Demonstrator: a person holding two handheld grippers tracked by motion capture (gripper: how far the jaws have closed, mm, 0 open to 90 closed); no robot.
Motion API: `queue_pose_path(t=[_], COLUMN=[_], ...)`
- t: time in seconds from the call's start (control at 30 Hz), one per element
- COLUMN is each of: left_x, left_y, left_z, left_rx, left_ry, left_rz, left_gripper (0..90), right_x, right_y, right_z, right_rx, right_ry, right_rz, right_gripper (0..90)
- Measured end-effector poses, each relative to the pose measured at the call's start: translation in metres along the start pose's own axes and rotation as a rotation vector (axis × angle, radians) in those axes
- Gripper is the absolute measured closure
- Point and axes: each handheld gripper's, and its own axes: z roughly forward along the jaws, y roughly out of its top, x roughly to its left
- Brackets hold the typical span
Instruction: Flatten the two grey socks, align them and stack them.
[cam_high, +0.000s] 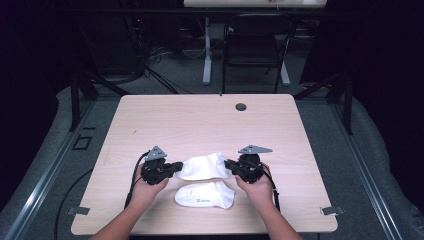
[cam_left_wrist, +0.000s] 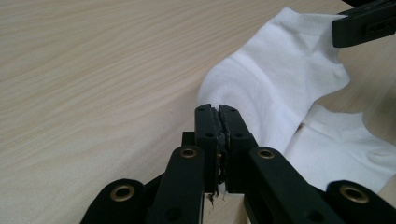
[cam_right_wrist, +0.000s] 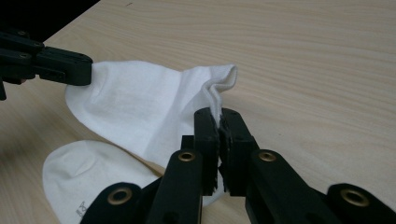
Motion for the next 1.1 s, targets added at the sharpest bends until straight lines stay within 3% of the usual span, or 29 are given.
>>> queue_pose_path(t=[0.27,0.43,0.83,1.1], left_x=[-0.003,-0.011,-0.038,-0.046], left_y=[-0.002,-0.006,-0.018,-0.028], left_z=[-0.016,-0.025,-0.04,-0.039], left_rx=[0.0,0.001,0.033,0.035], left_ry=[-0.012,-0.034,-0.064,-0.082], left_rz=[0.006,-0.019,0.022,0.039], left_gripper=[87.4,87.4,87.4,87.3], right_x=[0.016,0.024,0.038,0.043], right_y=[0.0,-0.001,-0.017,-0.033], right_z=[-0.008,-0.015,-0.039,-0.051], right_rx=[0.039,0.054,0.068,0.077], right_ry=[0.009,0.011,0.022,0.016], right_rz=[-0.033,-0.046,-0.07,-0.067], right_gripper=[86.6,86.6,86.5,86.5])
